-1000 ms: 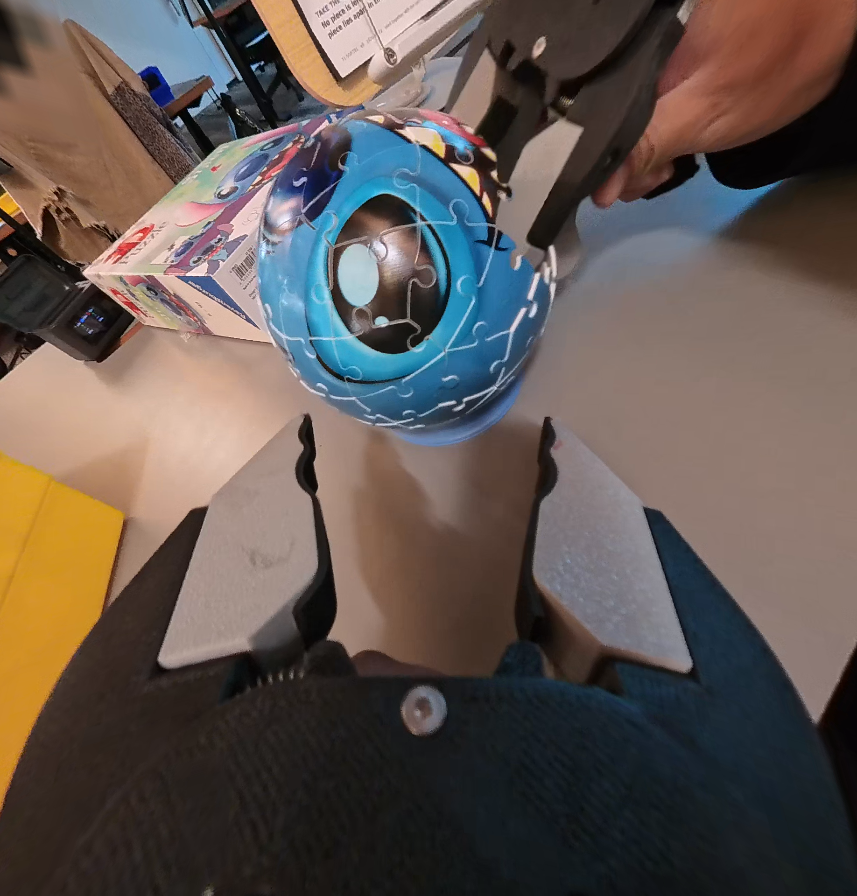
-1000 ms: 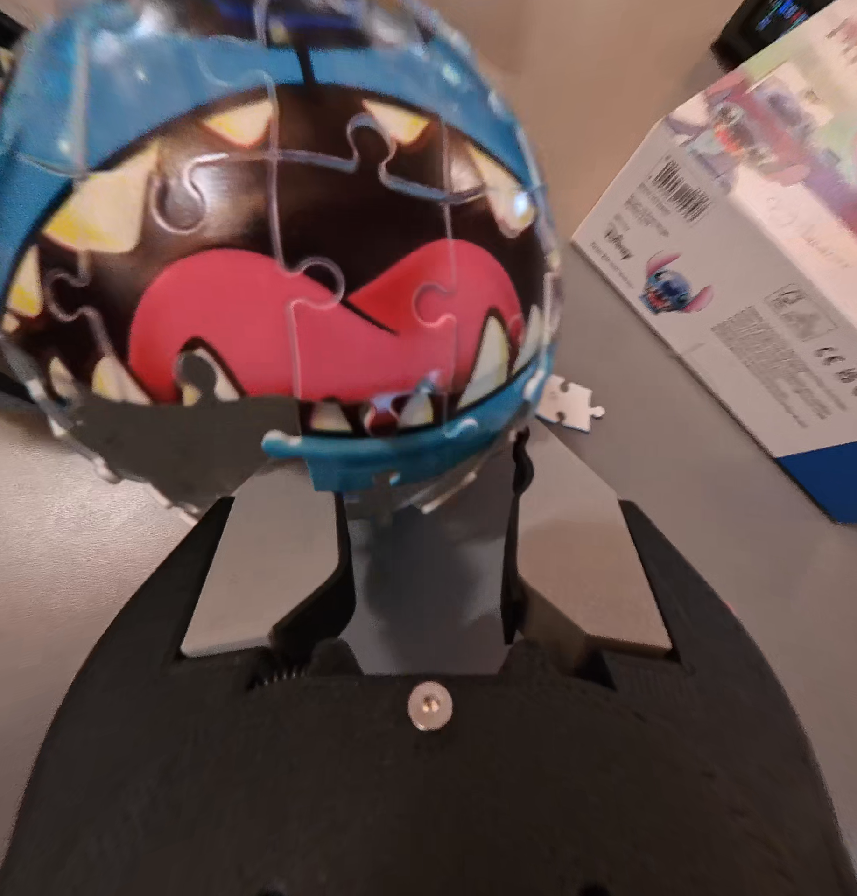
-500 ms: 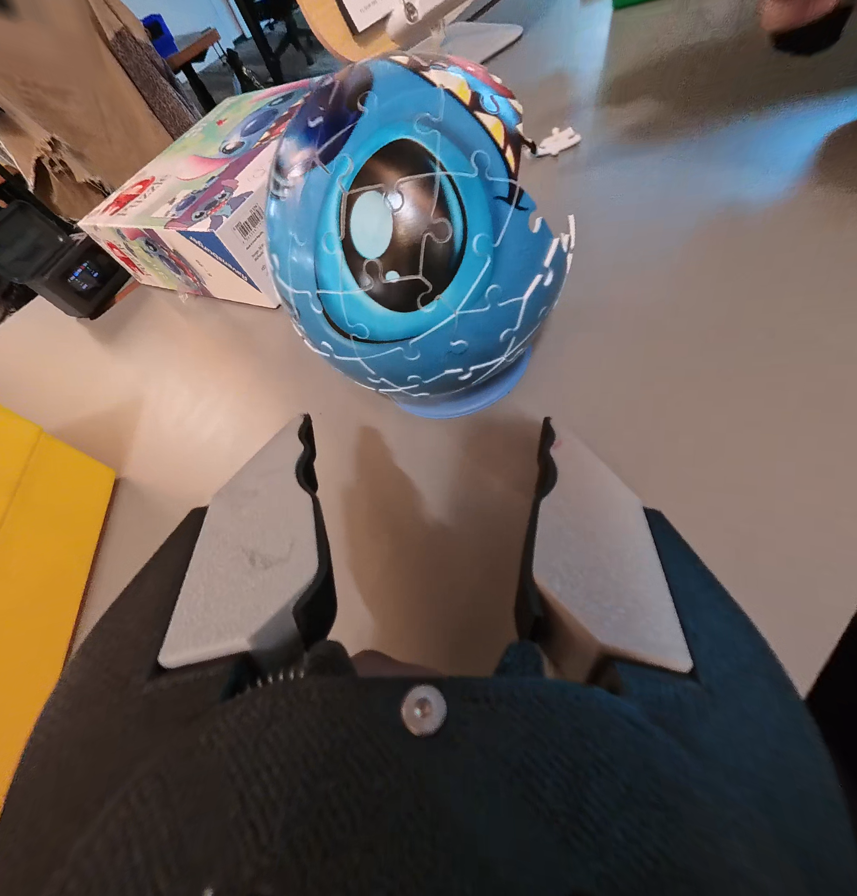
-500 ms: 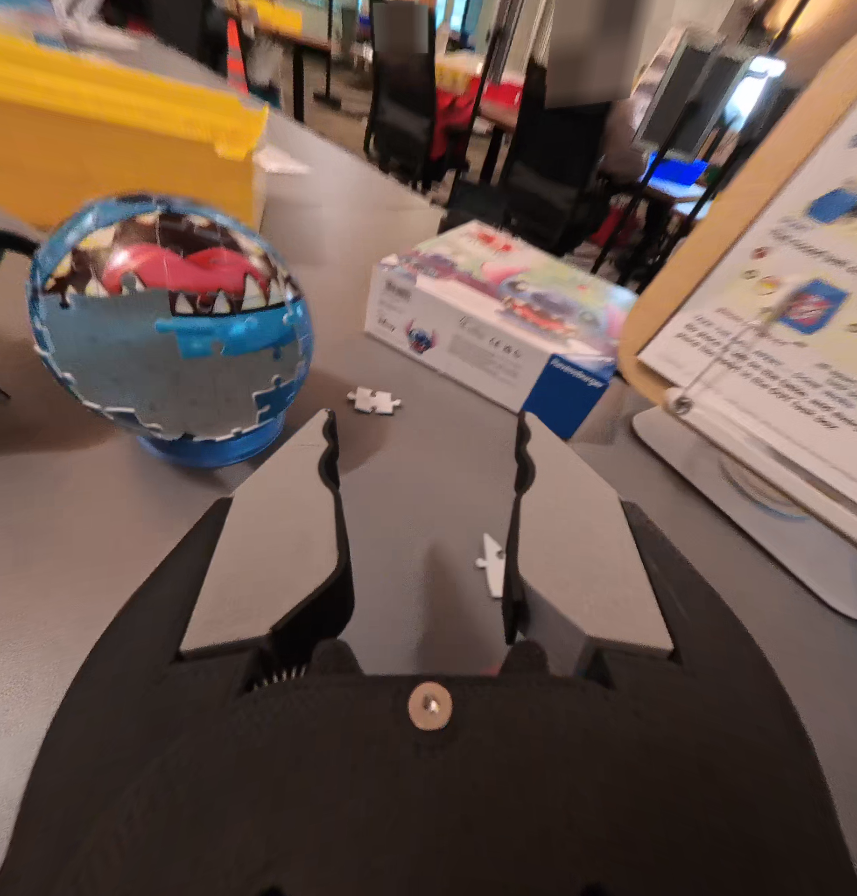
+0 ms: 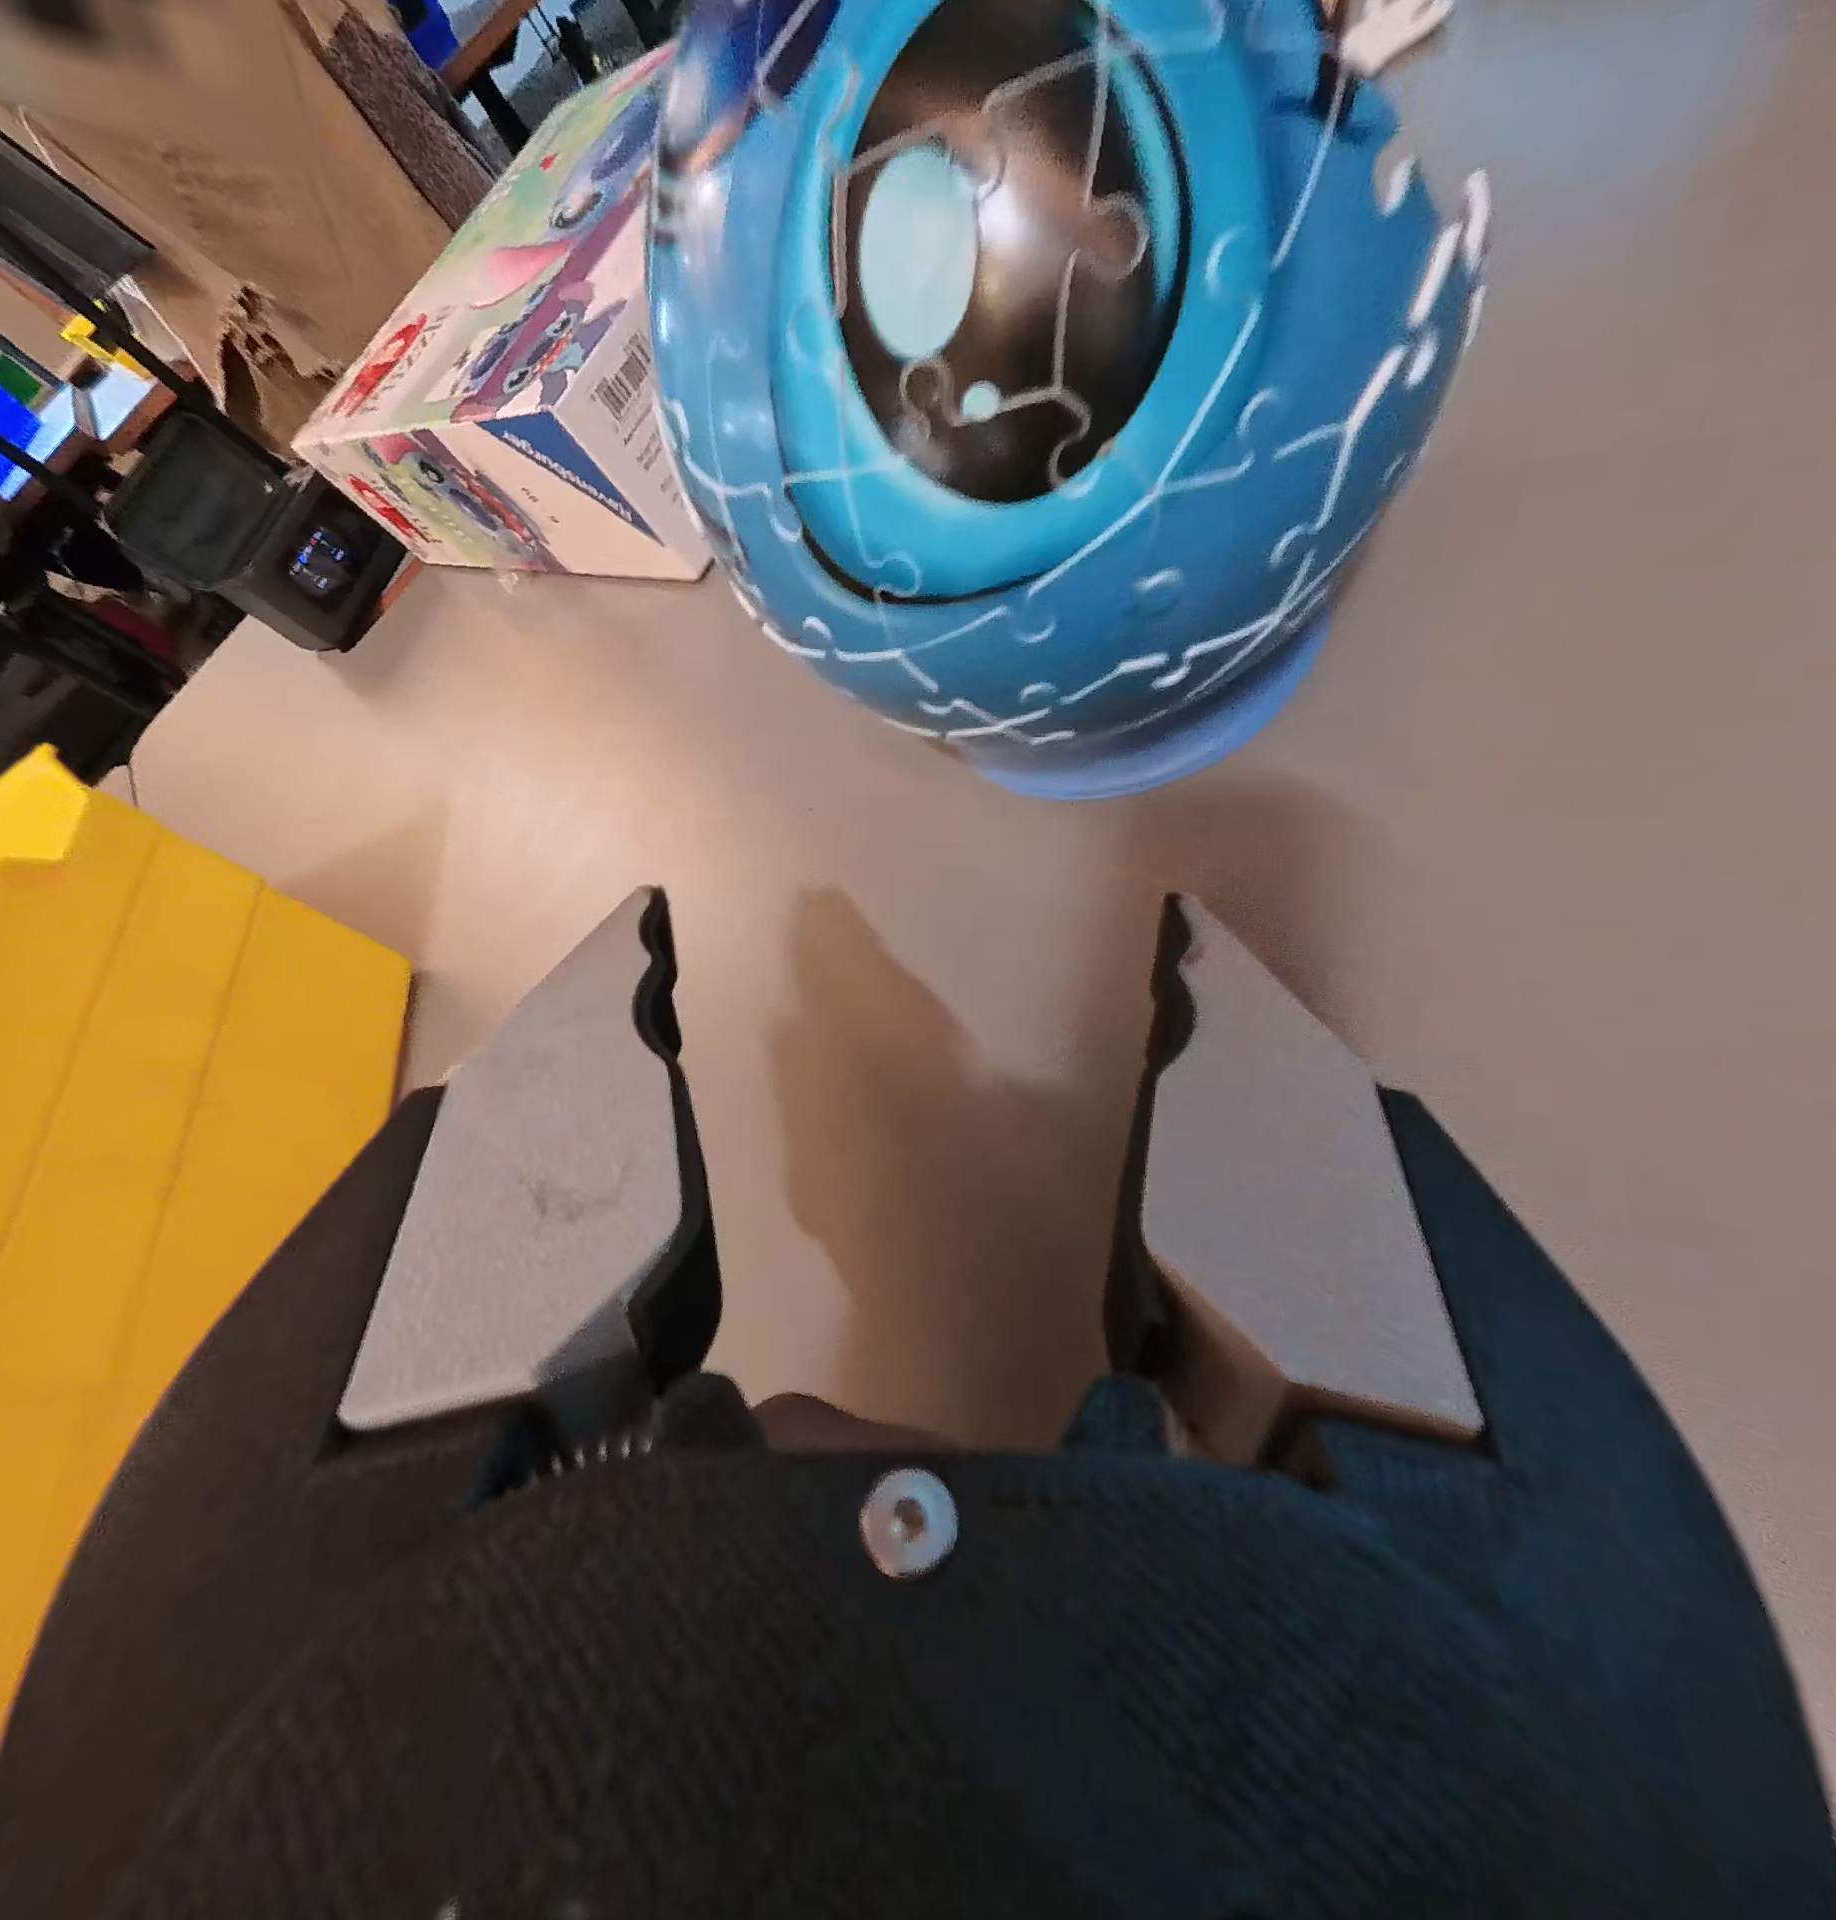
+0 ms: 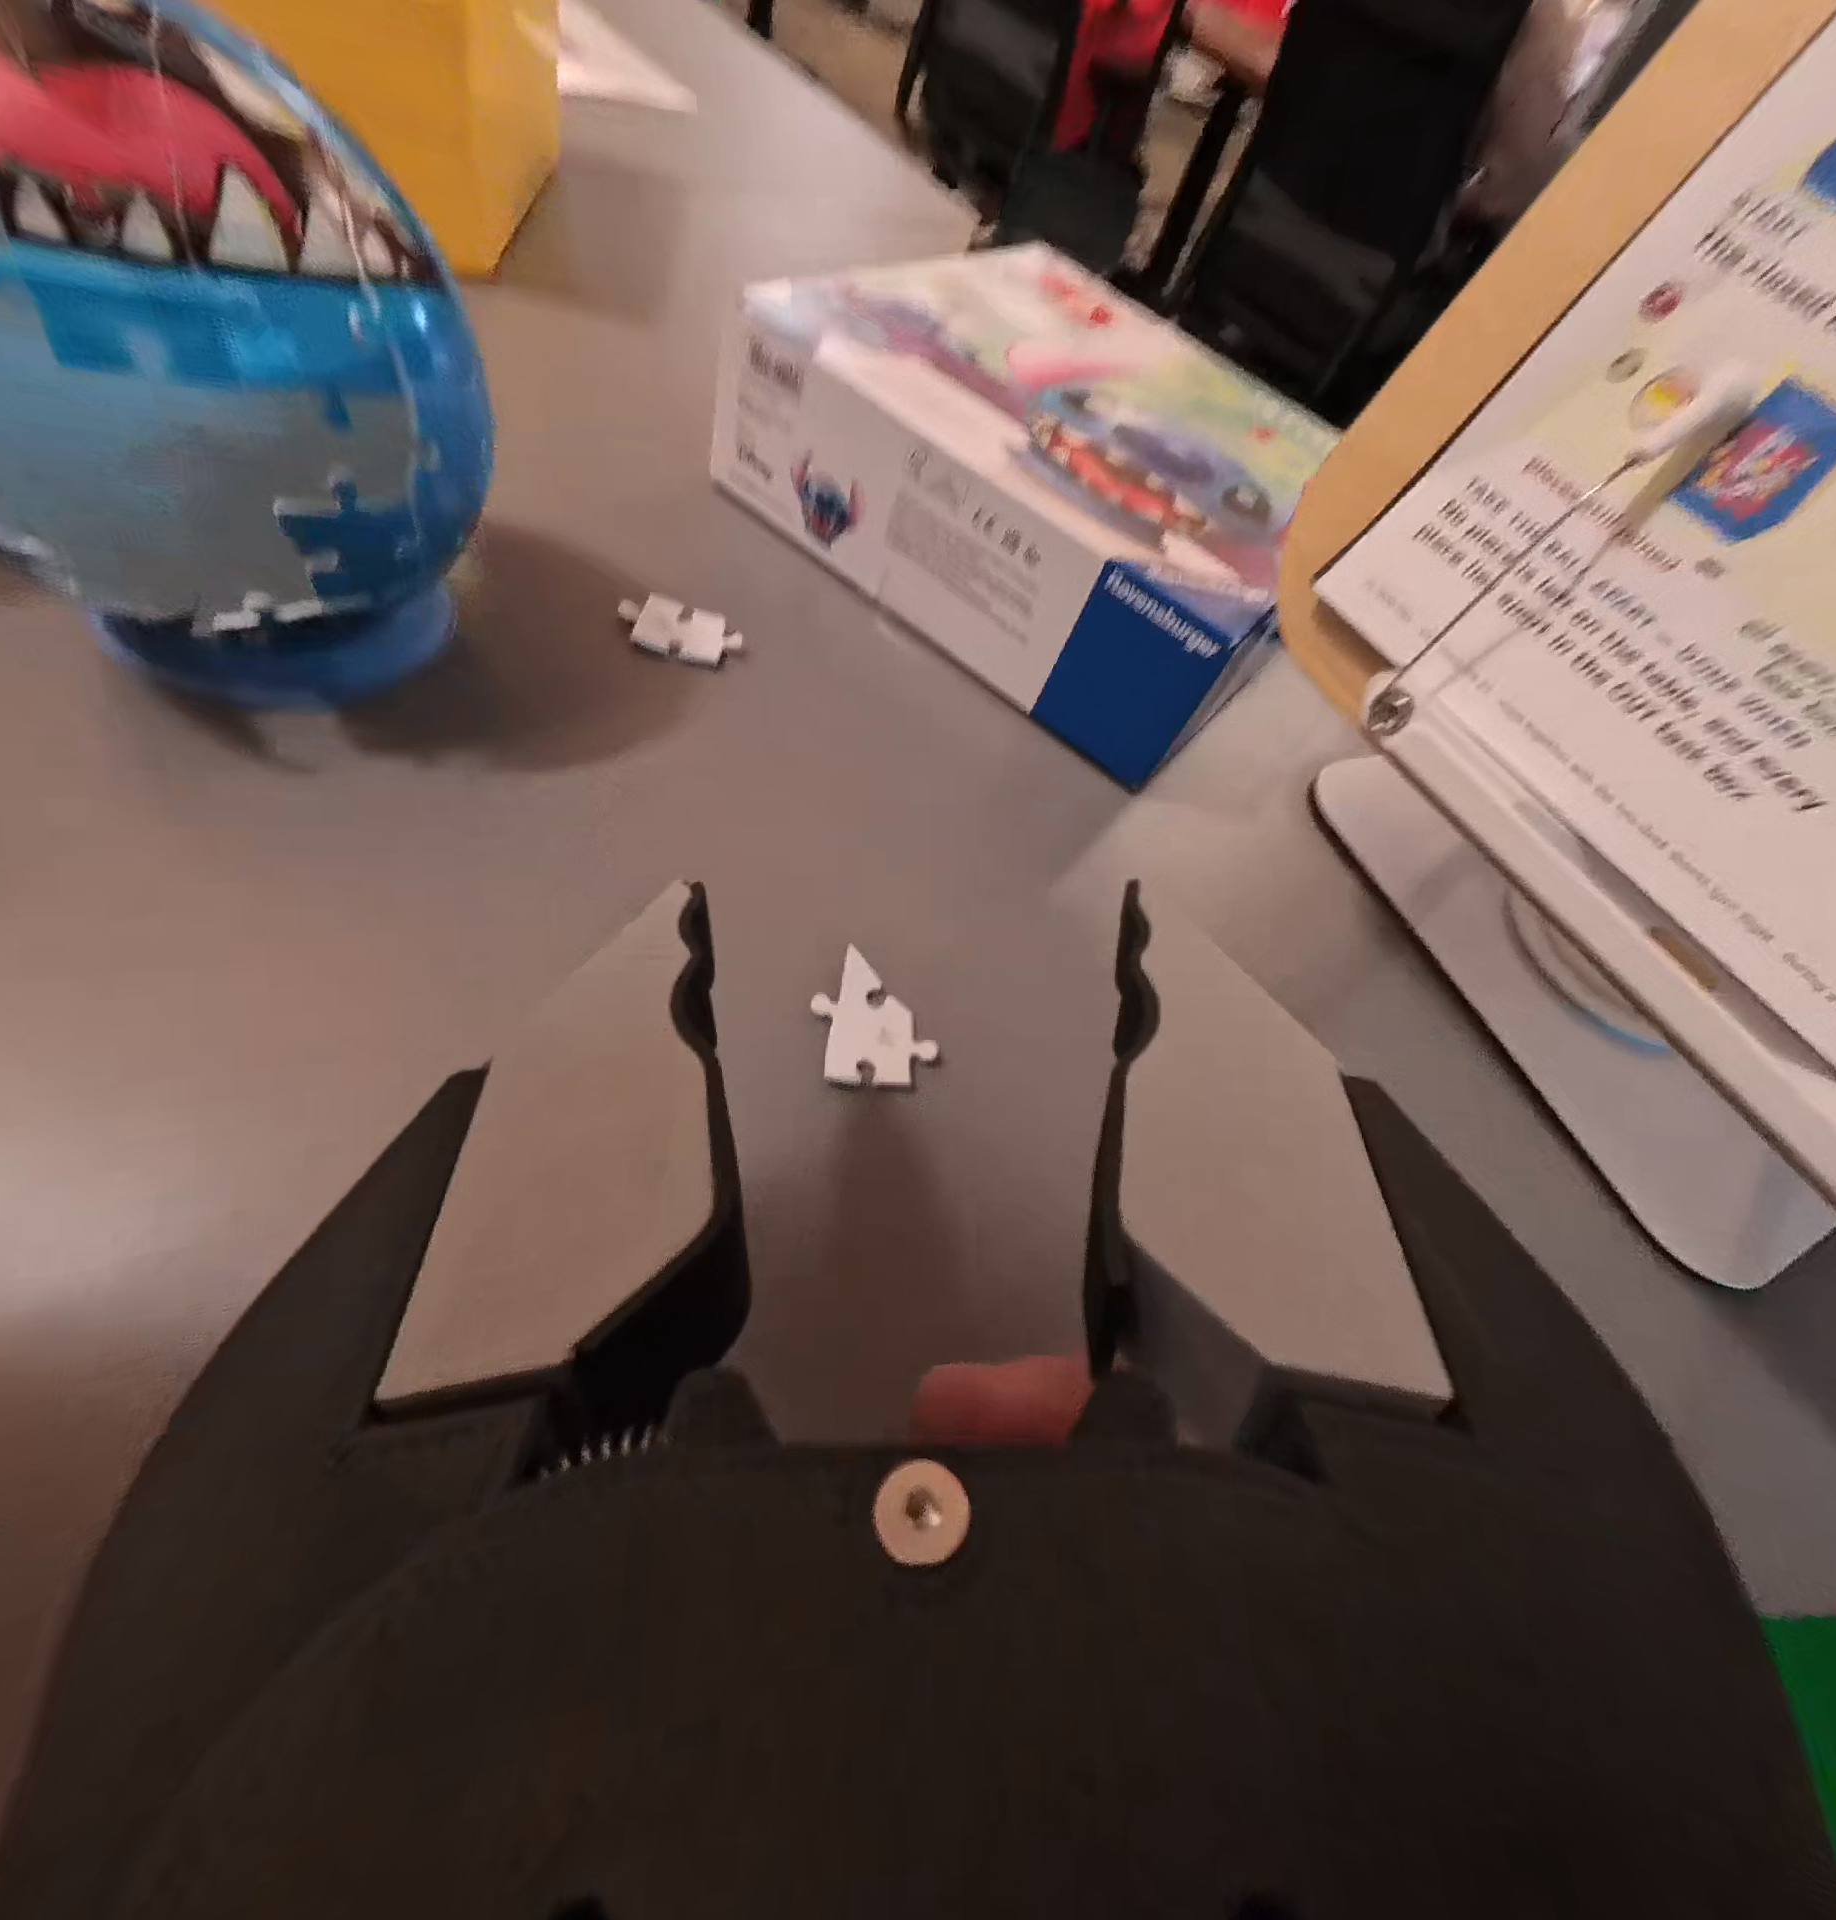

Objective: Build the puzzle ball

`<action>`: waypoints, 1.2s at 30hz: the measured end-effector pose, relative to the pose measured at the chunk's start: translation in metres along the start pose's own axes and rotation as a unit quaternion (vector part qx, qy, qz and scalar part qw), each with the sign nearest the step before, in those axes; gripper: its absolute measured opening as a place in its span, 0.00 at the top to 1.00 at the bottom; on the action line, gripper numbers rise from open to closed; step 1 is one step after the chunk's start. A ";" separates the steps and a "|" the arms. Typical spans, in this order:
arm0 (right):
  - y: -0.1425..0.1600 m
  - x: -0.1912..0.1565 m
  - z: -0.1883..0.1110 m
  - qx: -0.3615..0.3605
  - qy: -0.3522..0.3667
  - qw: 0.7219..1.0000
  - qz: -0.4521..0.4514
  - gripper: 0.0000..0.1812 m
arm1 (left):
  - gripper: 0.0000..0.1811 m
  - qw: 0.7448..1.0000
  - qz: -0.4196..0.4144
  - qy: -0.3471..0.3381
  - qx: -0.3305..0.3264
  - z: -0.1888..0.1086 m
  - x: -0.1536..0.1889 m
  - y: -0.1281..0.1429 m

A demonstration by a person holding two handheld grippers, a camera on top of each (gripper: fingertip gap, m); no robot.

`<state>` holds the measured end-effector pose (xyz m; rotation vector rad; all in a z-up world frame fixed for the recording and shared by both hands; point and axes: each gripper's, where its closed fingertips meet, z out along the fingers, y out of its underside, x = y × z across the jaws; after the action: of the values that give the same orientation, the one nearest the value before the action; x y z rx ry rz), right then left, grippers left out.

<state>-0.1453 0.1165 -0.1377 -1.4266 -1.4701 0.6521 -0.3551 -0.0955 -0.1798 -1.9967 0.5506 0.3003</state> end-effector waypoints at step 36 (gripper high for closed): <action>-0.010 -0.127 0.008 -0.014 -0.256 0.965 -0.050 0.88 | 0.79 0.984 0.055 0.049 0.160 -0.031 0.106 -0.094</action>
<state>-0.1737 -0.0045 -0.1657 -1.2462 -1.9402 0.9900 -0.2175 -0.1124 -0.1390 -1.6785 0.7262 0.1686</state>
